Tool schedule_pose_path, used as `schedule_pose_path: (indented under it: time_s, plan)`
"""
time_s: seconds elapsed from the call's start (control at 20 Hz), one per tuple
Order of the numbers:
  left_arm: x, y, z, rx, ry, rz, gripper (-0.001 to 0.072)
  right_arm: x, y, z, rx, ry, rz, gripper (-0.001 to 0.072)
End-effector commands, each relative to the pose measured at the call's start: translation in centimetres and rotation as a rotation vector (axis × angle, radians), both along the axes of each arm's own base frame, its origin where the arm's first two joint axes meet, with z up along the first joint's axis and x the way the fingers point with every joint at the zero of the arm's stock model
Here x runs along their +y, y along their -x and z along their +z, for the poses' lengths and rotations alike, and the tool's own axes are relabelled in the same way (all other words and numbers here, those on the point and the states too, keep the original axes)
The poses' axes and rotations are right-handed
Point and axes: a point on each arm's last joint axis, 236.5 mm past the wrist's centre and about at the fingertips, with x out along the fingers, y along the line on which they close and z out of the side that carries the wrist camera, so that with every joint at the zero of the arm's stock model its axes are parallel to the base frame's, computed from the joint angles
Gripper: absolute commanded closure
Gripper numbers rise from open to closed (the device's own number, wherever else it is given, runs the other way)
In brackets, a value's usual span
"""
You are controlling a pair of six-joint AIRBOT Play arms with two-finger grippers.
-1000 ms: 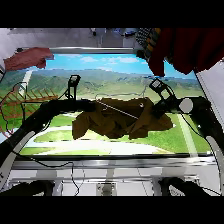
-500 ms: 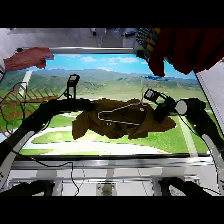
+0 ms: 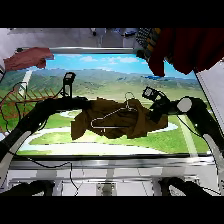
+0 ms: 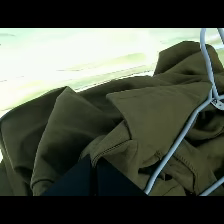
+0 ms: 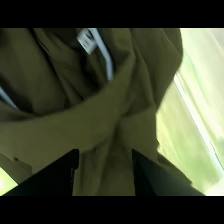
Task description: Fold the clothes and pants, and hang the long-sleeved shirts on hangers.
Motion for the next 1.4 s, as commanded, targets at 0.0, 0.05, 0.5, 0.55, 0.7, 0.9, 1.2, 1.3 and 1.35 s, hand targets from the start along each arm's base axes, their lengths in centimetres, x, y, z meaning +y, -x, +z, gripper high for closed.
schedule_pose_path:
  time_s: [0.0,0.05,0.5,0.55,0.7,0.9,1.2,1.3,1.35]
  plan:
    - [0.0,0.0,0.1,-0.001,0.001,0.001,0.0678,1.7,-0.4,0.0,0.018,-0.091,-0.01,0.0289]
    - [0.0,0.0,0.1,-0.001,0.001,0.001,0.0678,1.5,-1.1,-0.6,0.031,-0.112,-0.059,0.0289]
    - [0.0,0.0,0.1,-0.002,0.001,0.001,0.0678,2.6,-5.3,-4.7,0.115,-0.311,-0.322,0.0332]
    - [0.0,0.0,0.1,-0.002,0.001,0.001,0.0678,2.6,-5.6,-4.8,0.105,-0.309,-0.329,0.0388]
    - [0.0,0.0,0.1,-0.002,0.001,0.001,0.0678,2.5,-5.6,-6.1,0.132,-0.301,-0.345,0.0636]
    - [0.0,0.0,0.1,-0.001,0.001,0.001,0.0678,3.3,-5.7,-5.3,0.145,-0.361,-0.365,0.0661]
    - [0.0,0.0,0.1,-0.002,0.001,0.001,0.0678,8.1,-3.6,-3.8,0.179,-0.36,-0.224,0.0663]
    - [0.0,0.0,0.1,-0.002,0.001,0.001,0.0678,11.1,-2.3,-3.8,0.186,-0.353,-0.151,0.0662]
    - [0.0,0.0,0.1,-0.002,0.001,0.001,0.0678,12.5,-1.7,-3.6,0.189,-0.359,-0.131,0.0662]
